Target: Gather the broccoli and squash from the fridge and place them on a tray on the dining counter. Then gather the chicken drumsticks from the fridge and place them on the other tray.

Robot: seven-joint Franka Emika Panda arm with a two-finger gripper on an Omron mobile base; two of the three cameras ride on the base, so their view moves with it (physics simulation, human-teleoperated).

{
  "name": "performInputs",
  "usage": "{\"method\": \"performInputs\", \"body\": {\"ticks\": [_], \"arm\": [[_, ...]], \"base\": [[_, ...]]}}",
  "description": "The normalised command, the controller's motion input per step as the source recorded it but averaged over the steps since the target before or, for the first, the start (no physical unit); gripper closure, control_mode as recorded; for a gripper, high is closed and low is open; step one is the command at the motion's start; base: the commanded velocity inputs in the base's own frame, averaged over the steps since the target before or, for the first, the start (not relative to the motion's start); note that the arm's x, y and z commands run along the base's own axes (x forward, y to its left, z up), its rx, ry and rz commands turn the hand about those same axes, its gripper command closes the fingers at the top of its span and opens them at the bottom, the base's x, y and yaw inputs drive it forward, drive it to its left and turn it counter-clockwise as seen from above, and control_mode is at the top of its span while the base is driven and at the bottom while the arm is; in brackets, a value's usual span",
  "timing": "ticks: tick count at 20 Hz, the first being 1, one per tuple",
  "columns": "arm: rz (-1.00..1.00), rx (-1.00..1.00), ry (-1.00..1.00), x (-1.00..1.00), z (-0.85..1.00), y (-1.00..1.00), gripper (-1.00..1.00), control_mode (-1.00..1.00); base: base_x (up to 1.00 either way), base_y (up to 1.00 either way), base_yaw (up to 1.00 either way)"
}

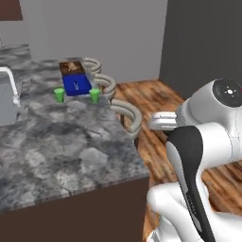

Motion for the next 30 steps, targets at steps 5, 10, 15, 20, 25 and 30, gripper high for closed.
{"method": "performInputs", "body": {"ticks": [5, 10, 15, 20, 25, 30], "arm": [[0.00, 0.00, 0.00, 0.00, 0.00, 0.00, 1.00, 1.00], [0.00, 0.00, 0.00, 0.00, 0.00, 0.00, 1.00, 1.00], [0.00, 0.00, 0.00, 0.00, 0.00, 0.00, 1.00, 1.00], [0.00, 0.00, 0.00, 0.00, 0.00, 0.00, 1.00, 1.00], [0.00, 0.00, 0.00, 0.00, 0.00, 0.00, 1.00, 1.00], [0.00, 0.00, 0.00, 0.00, 0.00, 0.00, 1.00, 1.00]], "base": [[0.34, -1.00, 0.01], [0.80, -0.88, 0.13], [1.00, -0.39, 0.30], [0.79, -0.27, 0.43], [0.66, -0.25, 0.48], [0.64, -0.29, 0.47]]}}
